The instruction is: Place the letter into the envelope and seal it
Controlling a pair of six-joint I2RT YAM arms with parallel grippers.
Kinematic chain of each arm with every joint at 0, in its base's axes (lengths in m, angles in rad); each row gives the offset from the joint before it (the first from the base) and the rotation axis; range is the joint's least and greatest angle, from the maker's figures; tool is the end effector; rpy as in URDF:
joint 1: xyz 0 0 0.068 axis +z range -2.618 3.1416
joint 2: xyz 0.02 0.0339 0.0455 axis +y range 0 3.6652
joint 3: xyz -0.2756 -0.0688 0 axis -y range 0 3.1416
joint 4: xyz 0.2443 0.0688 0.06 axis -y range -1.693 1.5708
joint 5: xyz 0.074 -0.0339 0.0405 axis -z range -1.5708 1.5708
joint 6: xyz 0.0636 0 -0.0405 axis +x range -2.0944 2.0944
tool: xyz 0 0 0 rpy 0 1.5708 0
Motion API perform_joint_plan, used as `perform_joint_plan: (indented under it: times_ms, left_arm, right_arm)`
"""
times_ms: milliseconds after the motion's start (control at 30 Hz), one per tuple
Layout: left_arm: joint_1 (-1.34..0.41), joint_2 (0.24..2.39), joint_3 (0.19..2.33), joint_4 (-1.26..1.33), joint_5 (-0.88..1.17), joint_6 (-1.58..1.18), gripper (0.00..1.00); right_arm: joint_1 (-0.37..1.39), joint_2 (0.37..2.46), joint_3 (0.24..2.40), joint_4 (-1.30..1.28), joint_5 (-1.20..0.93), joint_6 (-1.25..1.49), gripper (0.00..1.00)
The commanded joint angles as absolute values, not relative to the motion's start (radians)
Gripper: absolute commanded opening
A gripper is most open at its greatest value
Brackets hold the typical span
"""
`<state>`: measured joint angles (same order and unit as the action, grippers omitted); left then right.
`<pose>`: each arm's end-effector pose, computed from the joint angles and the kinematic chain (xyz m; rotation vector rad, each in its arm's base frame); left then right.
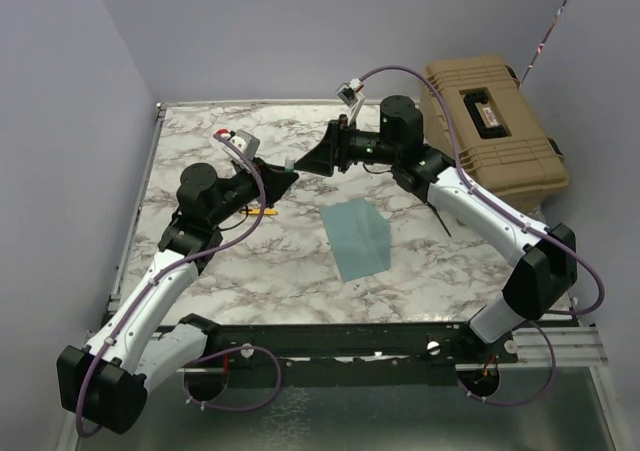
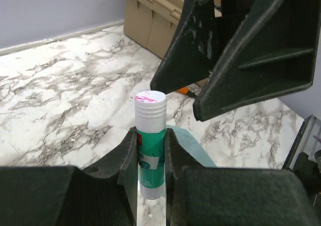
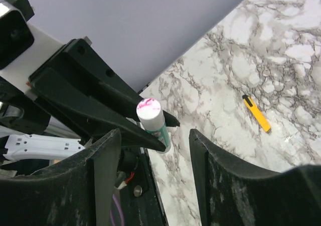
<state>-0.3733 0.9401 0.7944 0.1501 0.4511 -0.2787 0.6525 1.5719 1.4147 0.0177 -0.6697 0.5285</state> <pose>0.2126 -0.1130 0.3606 0.4417 1.5726 -0.8580 0.2888 0.2704 0.3929 -0.6633 1.7853 1.4093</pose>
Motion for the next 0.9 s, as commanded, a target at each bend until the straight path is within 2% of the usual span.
perform_joint_plan:
  times_ms: [0, 267, 467, 567, 600, 767, 867]
  left_arm:
    - [-0.374, 0.96, 0.827, 0.113, 0.527, -0.2, 0.0]
    - [-0.374, 0.989, 0.854, 0.106, 0.566, -0.183, 0.0]
    - [-0.374, 0.994, 0.857, 0.099, 0.571, -0.183, 0.0]
    - [-0.374, 0.994, 0.859, 0.085, 0.552, -0.191, 0.0]
    - [-0.375, 0.994, 0.861, 0.077, 0.539, -0.196, 0.02]
    - [-0.373, 1.012, 0.881, 0.003, 0.5, -0.216, 0.29]
    - [-0.373, 1.029, 0.881, -0.028, 0.52, -0.235, 0.36]
  right_arm:
    - [0.653, 1.624, 1.472, -0.048, -0.703, 0.571, 0.59]
    - [0.664, 1.673, 1.535, -0.125, -0.703, 0.548, 0.51]
    - [0.667, 1.675, 1.532, -0.145, -0.703, 0.55, 0.34]
    - [0.666, 1.679, 1.536, -0.137, -0.705, 0.573, 0.21]
    - [0.667, 1.68, 1.537, -0.127, -0.705, 0.587, 0.17]
    - [0.666, 1.651, 1.521, -0.078, -0.642, 0.675, 0.1]
    - [0.666, 1.636, 1.515, -0.057, -0.633, 0.714, 0.09]
